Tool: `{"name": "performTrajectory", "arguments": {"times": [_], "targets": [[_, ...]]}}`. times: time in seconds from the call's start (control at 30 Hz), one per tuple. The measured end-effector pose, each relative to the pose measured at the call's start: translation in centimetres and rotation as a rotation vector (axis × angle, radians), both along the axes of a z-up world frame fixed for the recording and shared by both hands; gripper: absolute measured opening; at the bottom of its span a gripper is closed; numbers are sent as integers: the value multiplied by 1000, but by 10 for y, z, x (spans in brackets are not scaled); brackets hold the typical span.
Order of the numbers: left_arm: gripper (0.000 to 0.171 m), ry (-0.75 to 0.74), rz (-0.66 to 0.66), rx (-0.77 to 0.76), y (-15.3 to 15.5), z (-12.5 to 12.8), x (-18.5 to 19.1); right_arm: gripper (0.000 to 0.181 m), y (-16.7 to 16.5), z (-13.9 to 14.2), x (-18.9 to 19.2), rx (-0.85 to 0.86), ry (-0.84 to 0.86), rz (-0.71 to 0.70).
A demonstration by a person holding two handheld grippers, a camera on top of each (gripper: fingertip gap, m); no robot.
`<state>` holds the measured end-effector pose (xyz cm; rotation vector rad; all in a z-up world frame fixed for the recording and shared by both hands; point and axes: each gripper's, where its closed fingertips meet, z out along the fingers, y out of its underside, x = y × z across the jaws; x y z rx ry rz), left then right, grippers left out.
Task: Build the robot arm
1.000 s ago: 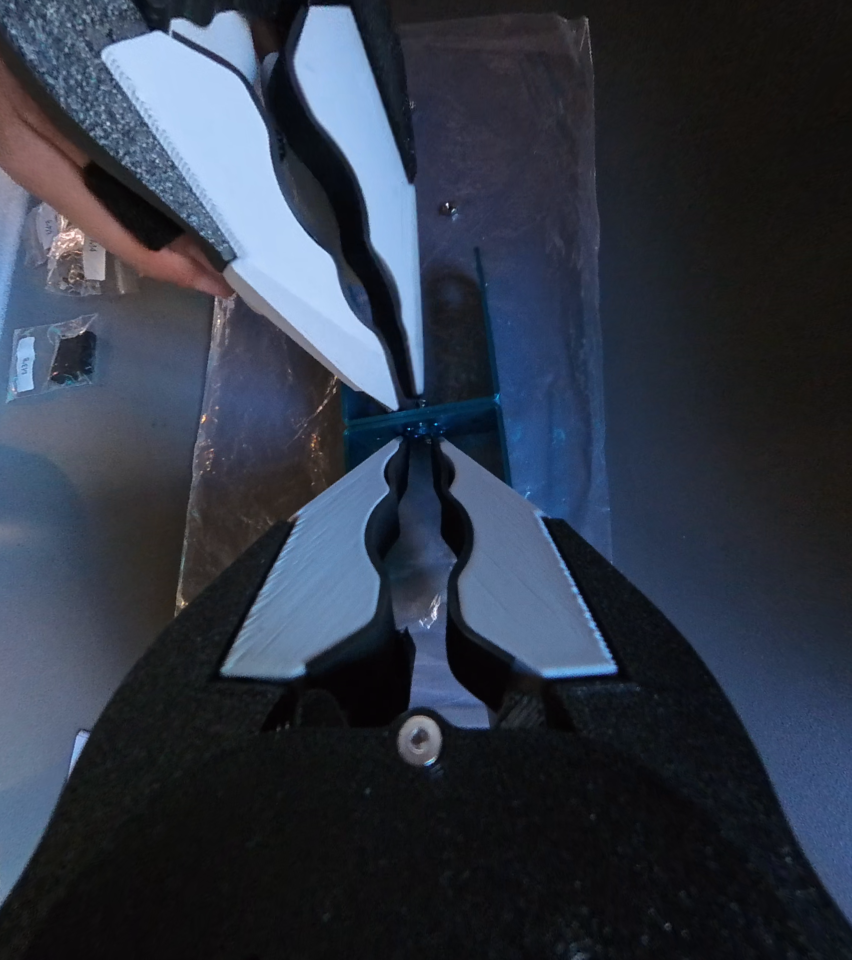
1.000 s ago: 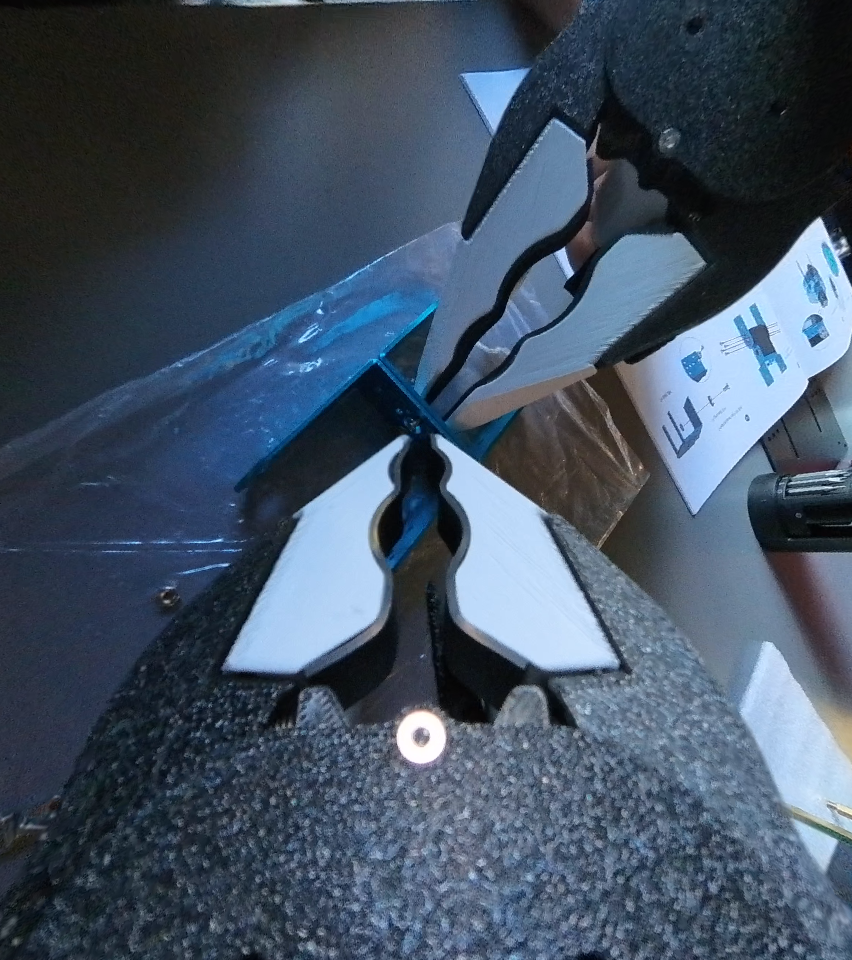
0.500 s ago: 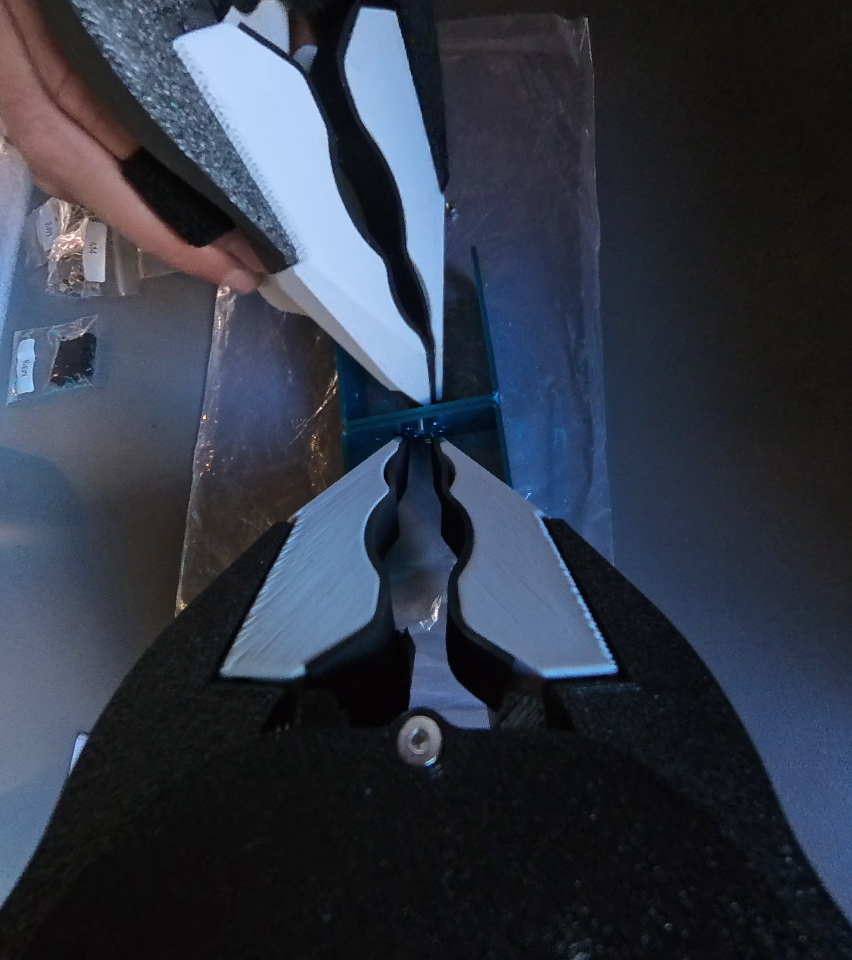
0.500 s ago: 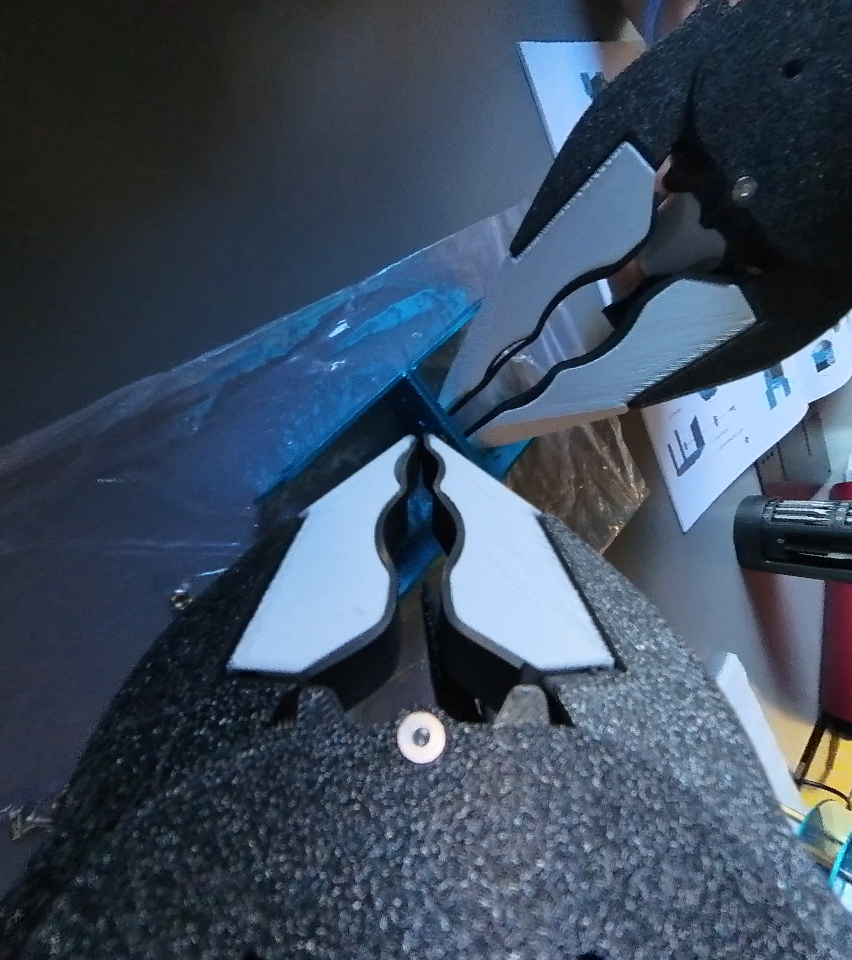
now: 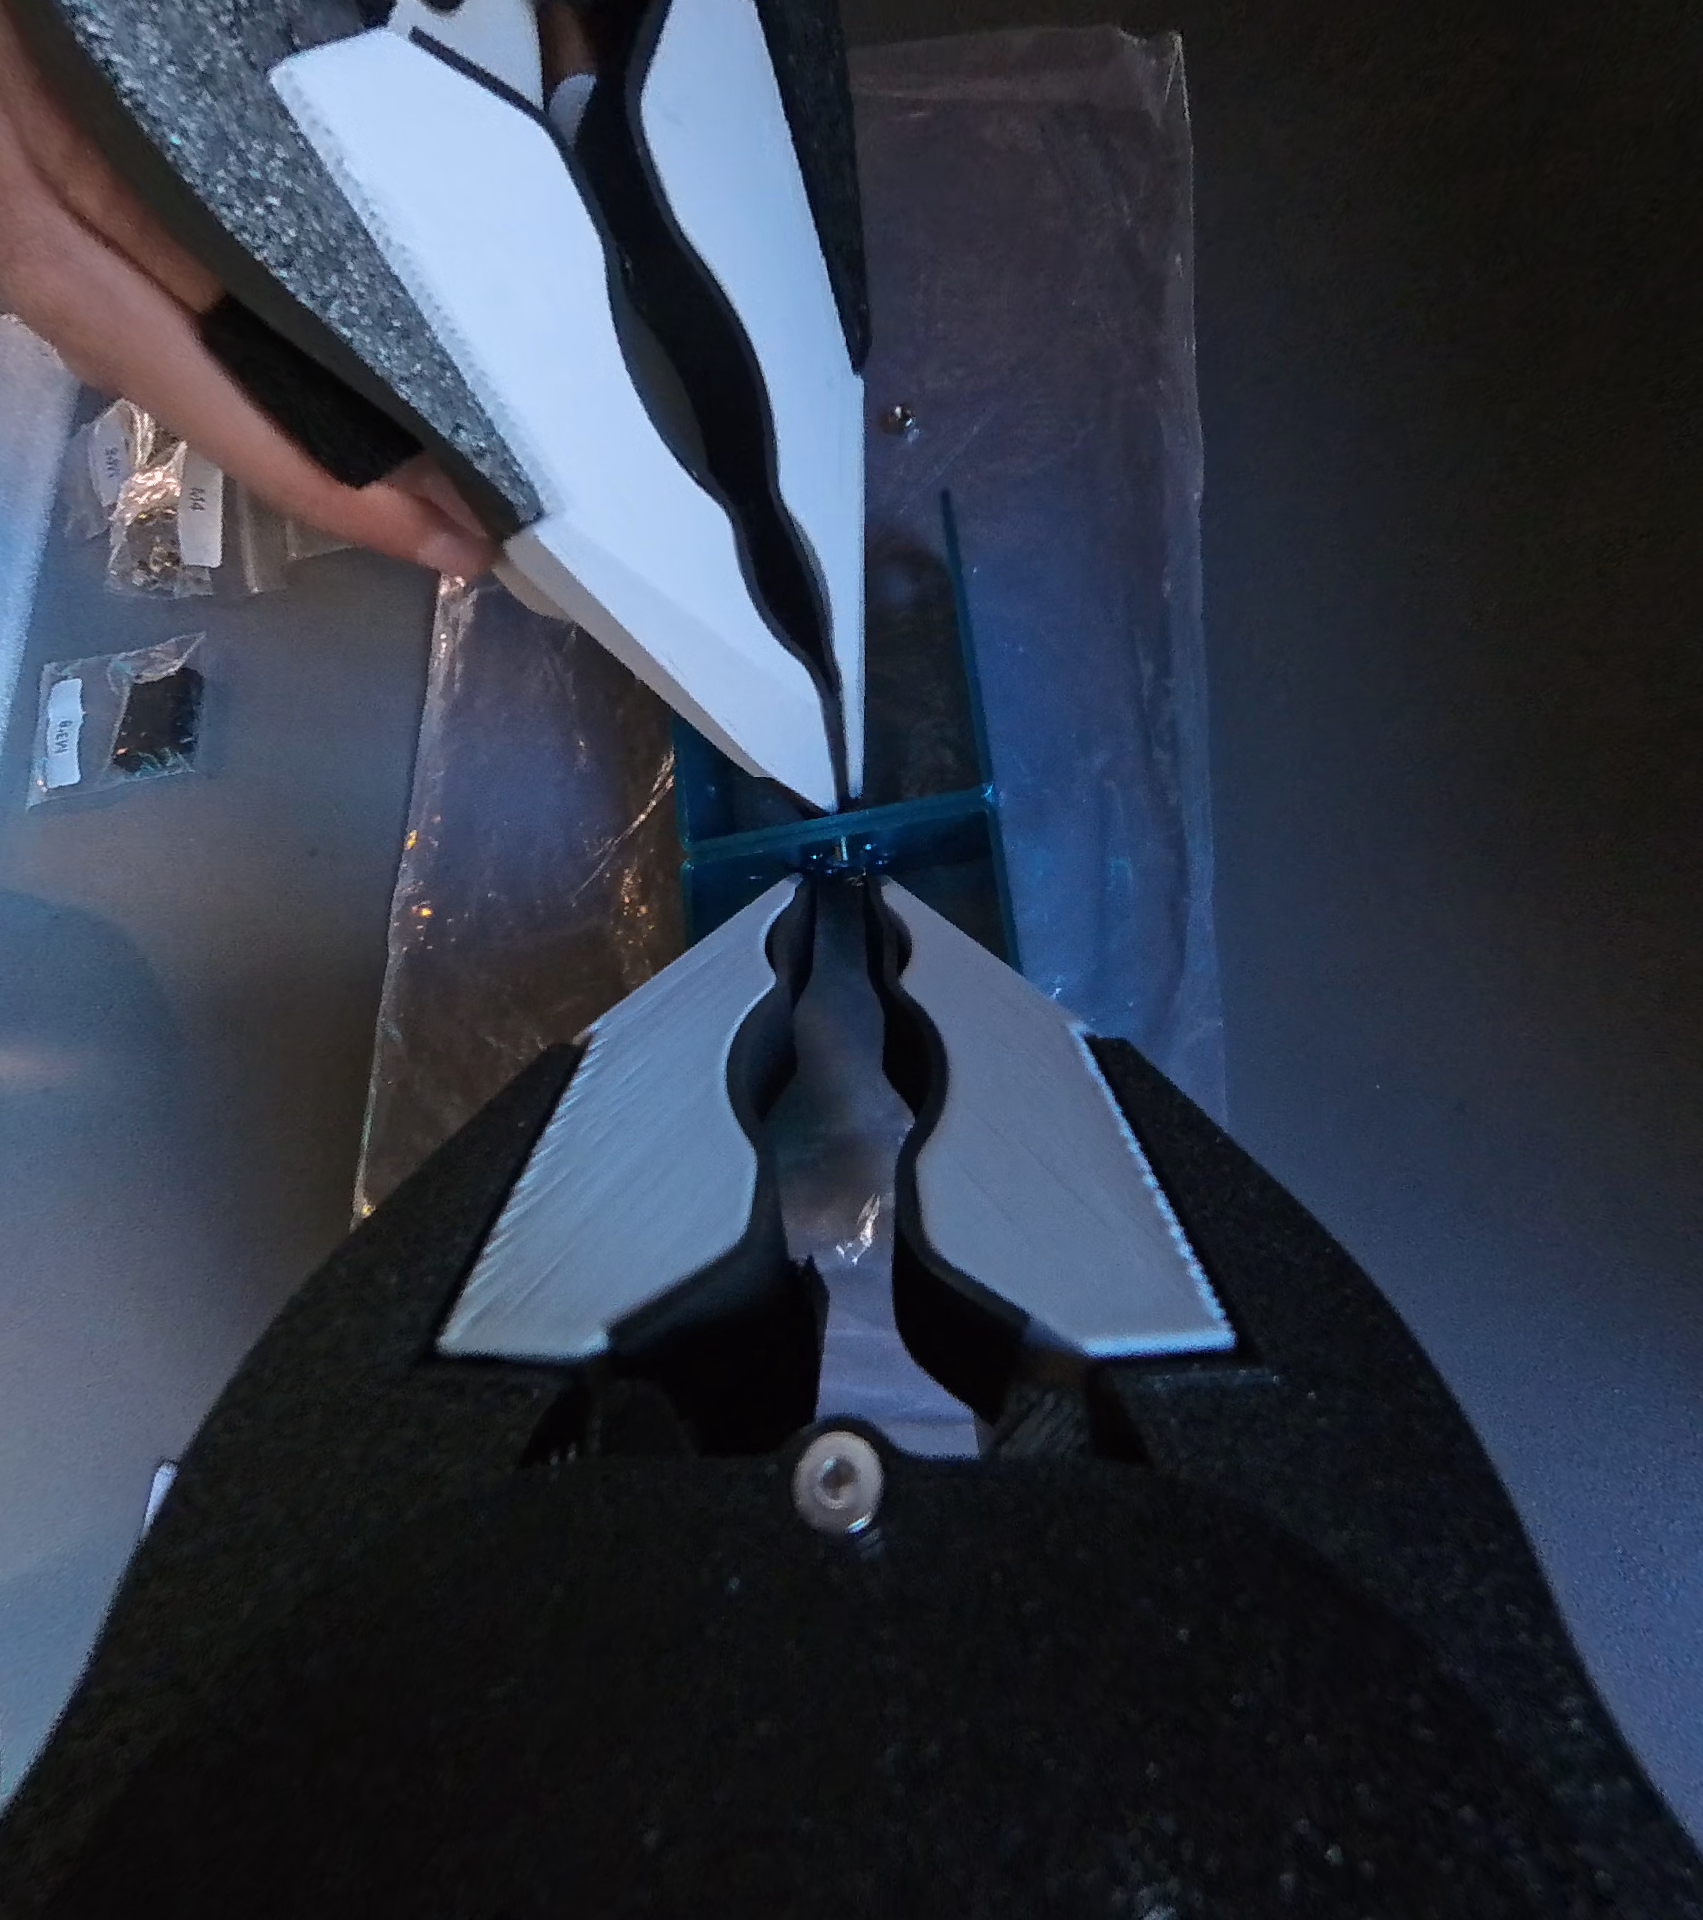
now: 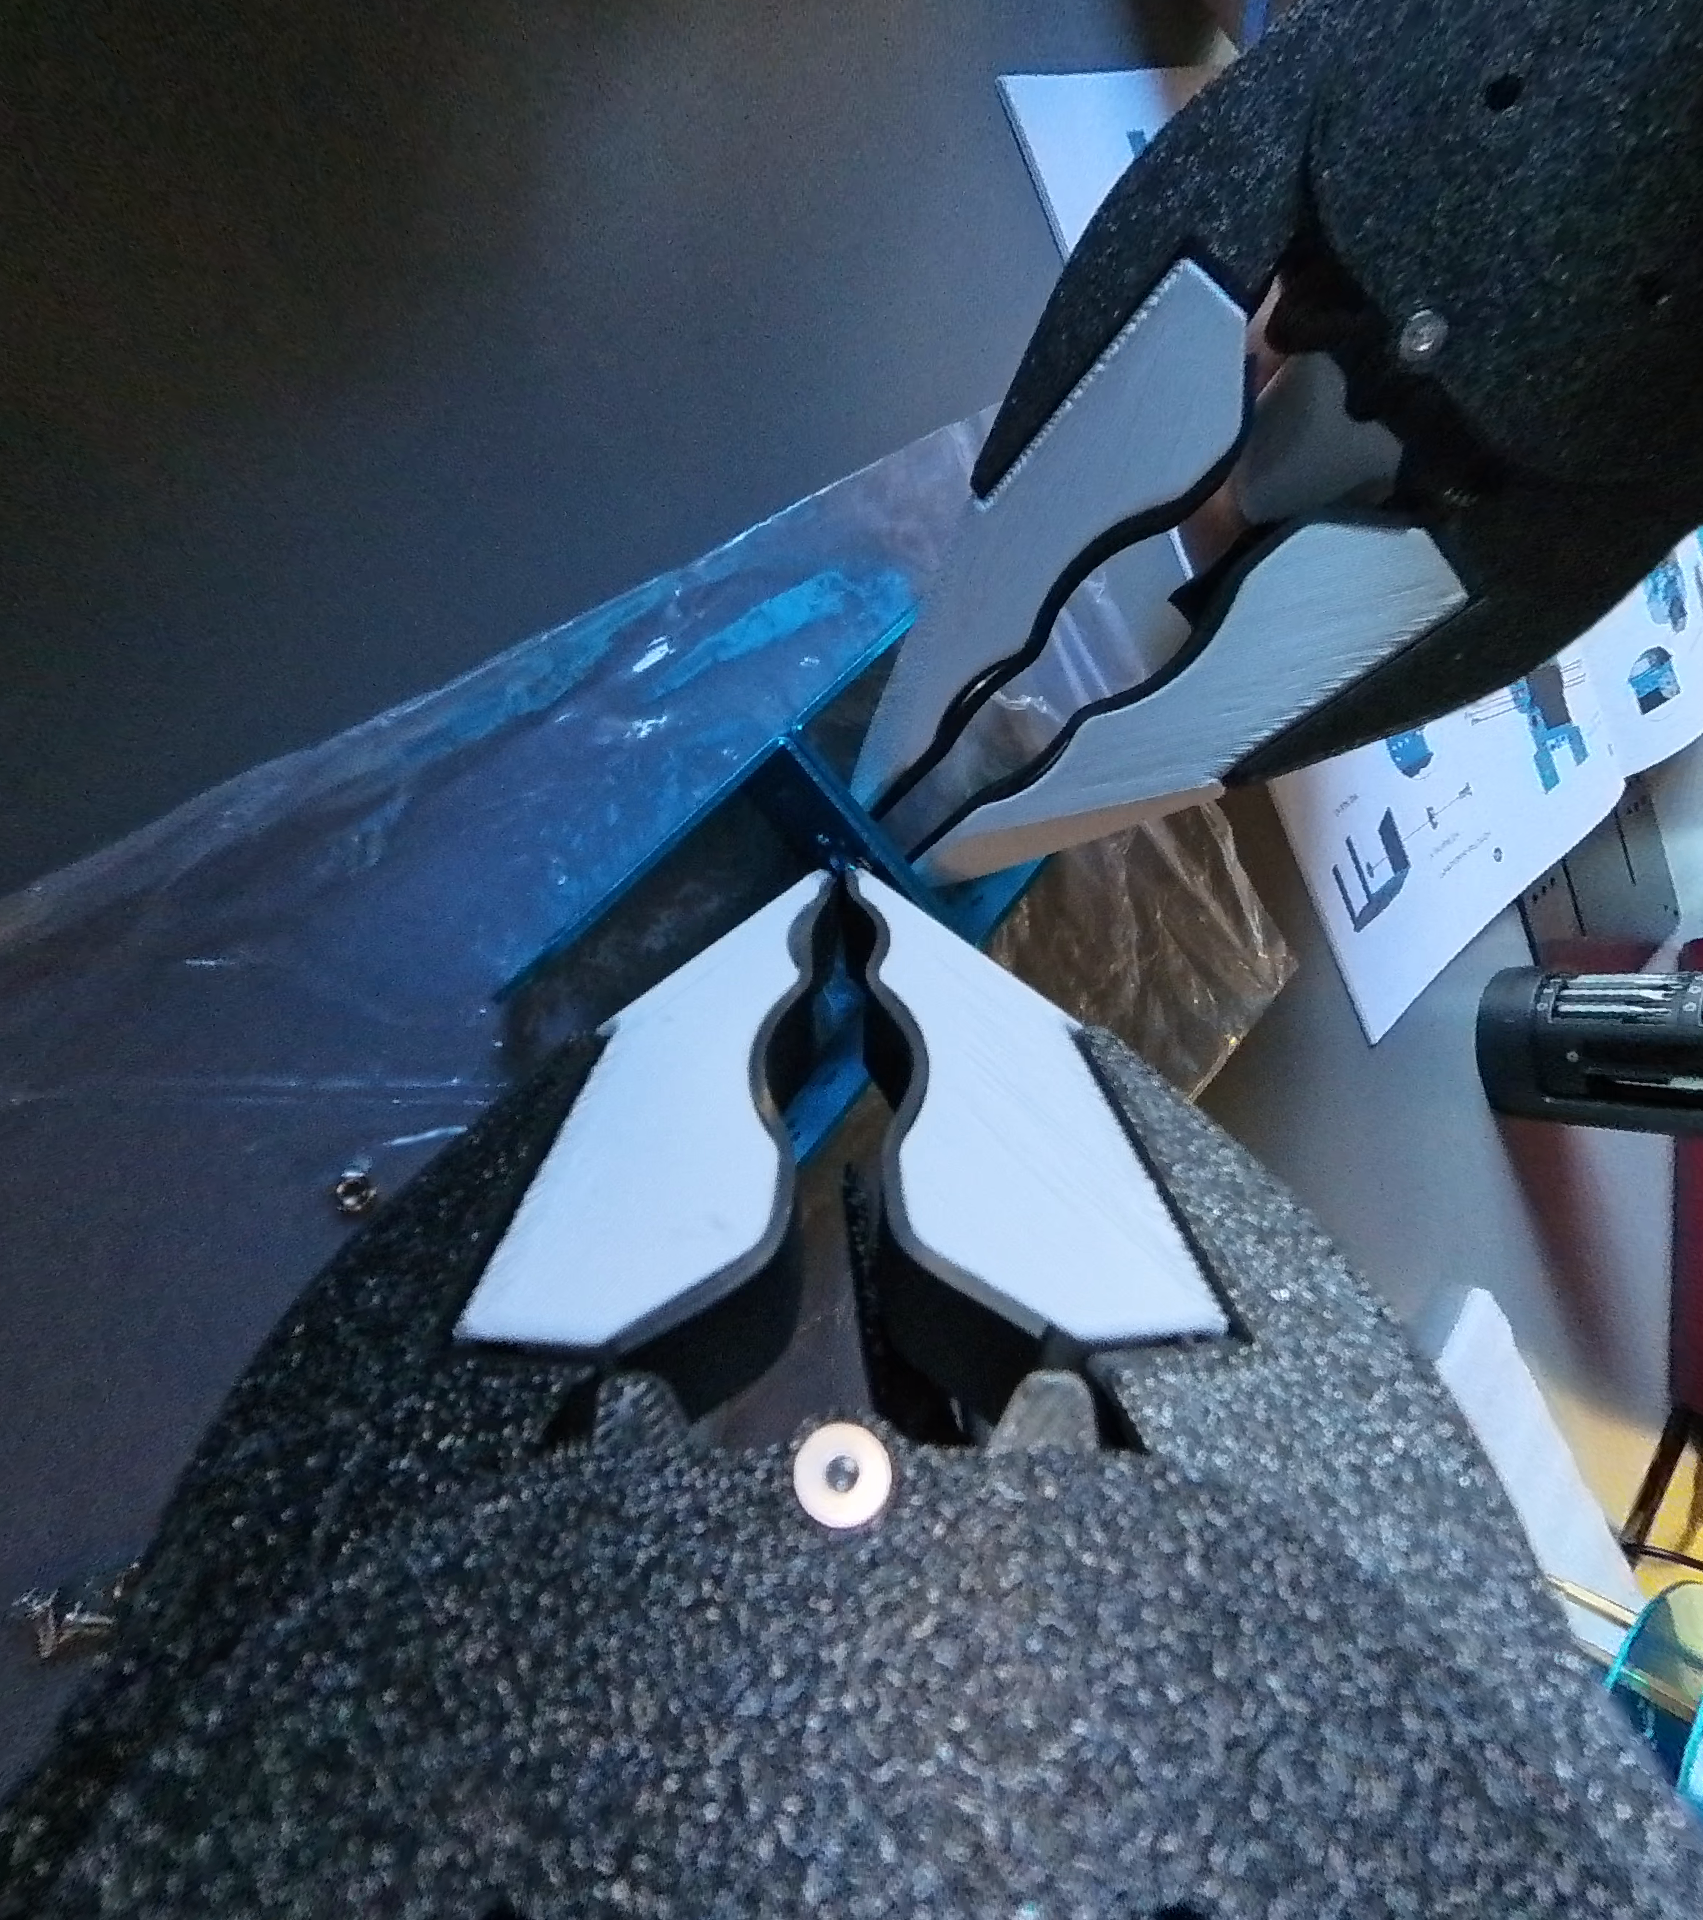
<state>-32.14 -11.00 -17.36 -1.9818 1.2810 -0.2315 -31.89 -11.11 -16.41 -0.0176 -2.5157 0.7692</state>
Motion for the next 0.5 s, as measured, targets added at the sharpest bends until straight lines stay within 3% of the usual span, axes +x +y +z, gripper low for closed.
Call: {"name": "performTrajectory", "arguments": {"times": [0.17, 0.27, 0.5], "targets": [[9, 9, 4, 9, 1, 0, 0, 0, 1, -1, 1, 0, -6, -6], [20, 20, 21, 27, 3, 2, -4, 0, 4, 4, 5, -13, -22, -26], [22, -64, 33, 76, -2, 29, -9, 0, 34, 45, 21, -152, -70, -284]]}}
